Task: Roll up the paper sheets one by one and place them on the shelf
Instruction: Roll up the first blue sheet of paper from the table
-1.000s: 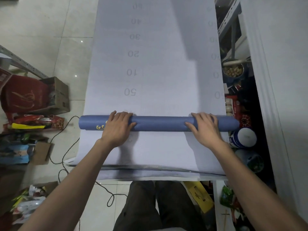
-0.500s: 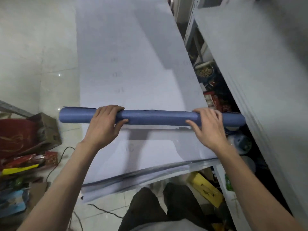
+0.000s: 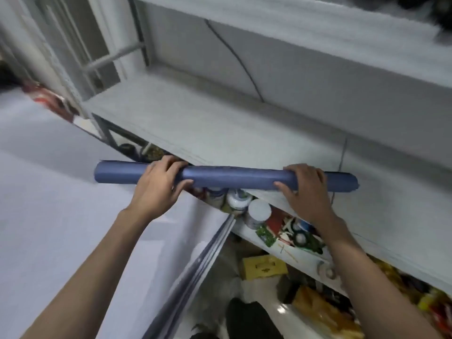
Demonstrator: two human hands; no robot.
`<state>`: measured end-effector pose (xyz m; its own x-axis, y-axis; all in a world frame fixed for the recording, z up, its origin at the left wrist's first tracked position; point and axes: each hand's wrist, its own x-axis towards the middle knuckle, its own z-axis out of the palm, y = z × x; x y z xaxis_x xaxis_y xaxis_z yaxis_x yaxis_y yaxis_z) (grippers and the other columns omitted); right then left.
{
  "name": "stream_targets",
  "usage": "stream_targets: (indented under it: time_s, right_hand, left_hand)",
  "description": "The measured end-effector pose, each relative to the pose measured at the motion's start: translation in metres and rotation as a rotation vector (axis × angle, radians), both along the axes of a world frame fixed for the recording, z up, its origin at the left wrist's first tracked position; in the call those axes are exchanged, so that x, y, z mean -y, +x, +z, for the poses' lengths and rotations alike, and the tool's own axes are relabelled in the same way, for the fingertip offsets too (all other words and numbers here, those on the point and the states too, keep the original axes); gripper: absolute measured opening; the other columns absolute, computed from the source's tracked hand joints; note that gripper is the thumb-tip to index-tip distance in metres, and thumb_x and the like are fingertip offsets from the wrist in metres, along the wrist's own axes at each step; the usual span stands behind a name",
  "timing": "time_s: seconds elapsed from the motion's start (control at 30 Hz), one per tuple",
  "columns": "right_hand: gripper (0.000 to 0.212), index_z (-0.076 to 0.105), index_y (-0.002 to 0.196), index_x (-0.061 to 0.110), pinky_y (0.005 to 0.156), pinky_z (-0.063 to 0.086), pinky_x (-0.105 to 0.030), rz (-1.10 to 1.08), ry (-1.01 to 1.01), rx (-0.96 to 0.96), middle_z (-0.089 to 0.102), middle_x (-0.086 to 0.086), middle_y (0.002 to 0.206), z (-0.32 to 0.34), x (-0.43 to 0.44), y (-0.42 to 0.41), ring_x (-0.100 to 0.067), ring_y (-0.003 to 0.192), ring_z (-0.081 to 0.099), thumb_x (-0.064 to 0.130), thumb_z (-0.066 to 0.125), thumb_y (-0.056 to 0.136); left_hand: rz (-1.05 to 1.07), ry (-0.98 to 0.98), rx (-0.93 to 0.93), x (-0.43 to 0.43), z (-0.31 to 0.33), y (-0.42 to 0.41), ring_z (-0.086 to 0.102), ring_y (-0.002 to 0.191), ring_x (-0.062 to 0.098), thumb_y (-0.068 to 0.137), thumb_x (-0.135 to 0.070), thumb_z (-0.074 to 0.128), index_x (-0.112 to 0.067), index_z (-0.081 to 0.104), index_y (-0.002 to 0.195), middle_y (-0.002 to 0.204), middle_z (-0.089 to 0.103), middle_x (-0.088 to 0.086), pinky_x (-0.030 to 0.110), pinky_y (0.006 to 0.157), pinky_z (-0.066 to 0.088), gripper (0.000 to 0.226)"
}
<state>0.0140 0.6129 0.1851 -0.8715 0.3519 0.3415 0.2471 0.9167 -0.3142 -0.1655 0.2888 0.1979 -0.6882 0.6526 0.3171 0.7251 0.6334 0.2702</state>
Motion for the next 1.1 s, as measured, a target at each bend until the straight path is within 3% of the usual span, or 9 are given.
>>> stream_targets:
  time_s: [0.23,0.4,0.73,0.93,1.1]
  right_hand:
    - [0.04,0.065,0.118,0.009,0.099,0.041,-0.048,-0.355,0.003,0.052,0.065,-0.011,0.117,-0.007,-0.097,0.102,-0.034,0.108,0.06,0.039,0.068,0.092]
    - [0.041,0.066,0.117,0.01,0.096,0.041,-0.046,-0.471,-0.012,0.11,0.063,-0.011,0.115,-0.024,-0.162,0.127,-0.033,0.107,0.059,0.042,0.065,0.093]
    - [0.051,0.062,0.123,0.016,0.102,0.033,-0.039,-0.556,-0.022,0.191,0.058,-0.008,0.12,-0.041,-0.268,0.083,-0.03,0.112,0.056,0.057,0.053,0.095]
    - [0.052,0.062,0.126,0.017,0.102,0.034,-0.04,-0.558,-0.007,0.181,0.058,-0.009,0.123,-0.035,-0.309,0.059,-0.031,0.114,0.056,0.058,0.051,0.096]
    - [0.047,0.053,0.127,0.021,0.105,0.028,-0.039,-0.569,-0.104,0.167,0.063,-0.006,0.123,-0.041,-0.325,0.048,-0.029,0.118,0.055,0.057,0.05,0.097]
  left_hand:
    - [-0.353,-0.035,-0.023,-0.178,-0.009,0.002,0.061,0.095,0.037,0.092,-0.04,0.068,-0.009,0.063,0.124,0.117,0.062,0.012,0.046,0.085,0.05,0.045]
    - [-0.5,-0.085,-0.009,-0.277,-0.021,-0.001,0.062,0.094,0.04,0.094,-0.039,0.066,-0.007,0.064,0.125,0.117,0.062,0.014,0.046,0.085,0.048,0.044]
    - [-0.444,-0.089,0.105,-0.388,-0.04,-0.034,0.056,0.115,0.039,0.097,-0.042,0.061,-0.013,0.061,0.132,0.13,0.058,0.014,0.043,0.103,0.04,0.046]
    - [-0.457,-0.059,0.033,-0.432,-0.045,-0.064,0.063,0.107,0.041,0.093,-0.036,0.068,-0.006,0.065,0.125,0.121,0.064,0.02,0.045,0.094,0.045,0.043]
    - [-0.378,-0.076,0.092,-0.455,-0.054,-0.074,0.063,0.103,0.04,0.093,-0.041,0.065,-0.012,0.058,0.121,0.111,0.069,0.017,0.043,0.092,0.044,0.041]
